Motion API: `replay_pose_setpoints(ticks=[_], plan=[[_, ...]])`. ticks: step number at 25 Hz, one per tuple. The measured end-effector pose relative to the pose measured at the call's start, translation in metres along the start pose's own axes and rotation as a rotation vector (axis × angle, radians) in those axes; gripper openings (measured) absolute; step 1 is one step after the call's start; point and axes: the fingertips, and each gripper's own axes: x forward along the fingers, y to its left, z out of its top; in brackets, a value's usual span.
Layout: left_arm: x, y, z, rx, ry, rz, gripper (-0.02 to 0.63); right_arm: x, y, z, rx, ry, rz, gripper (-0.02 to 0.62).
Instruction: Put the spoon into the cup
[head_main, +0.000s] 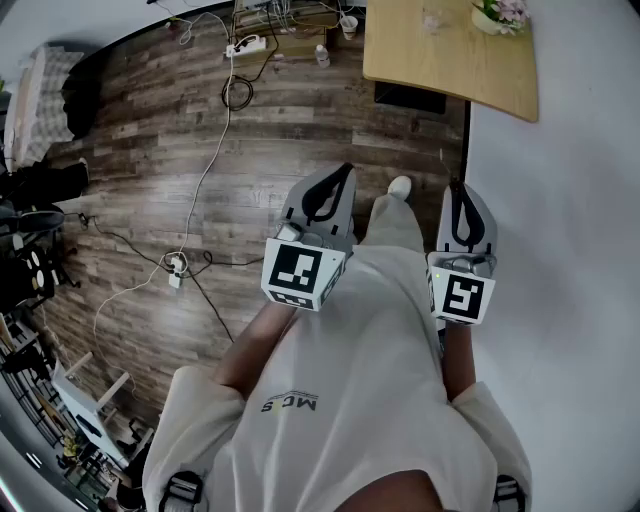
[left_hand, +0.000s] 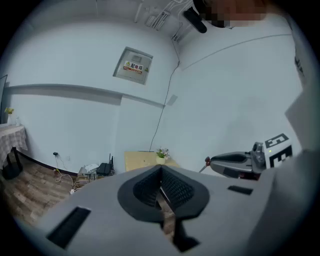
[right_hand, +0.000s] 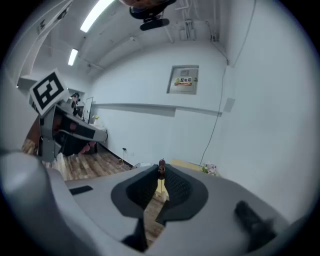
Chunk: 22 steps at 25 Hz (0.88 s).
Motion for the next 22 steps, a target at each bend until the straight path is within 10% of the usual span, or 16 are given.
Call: replay_pose_setpoints(ticks=[5, 22], plan=[[-0.031, -0.022, -0.007, 0.017, 0.008, 0.003, 0.011, -0.041, 0.01, -0.022, 0.392, 0.021, 0.051, 0.055], [-0.011, -0.153, -0.016, 0.014, 0.024, 0.013, 0.011, -0.118, -0.071, -0.016, 0.361, -0.174, 0.101, 0.055]])
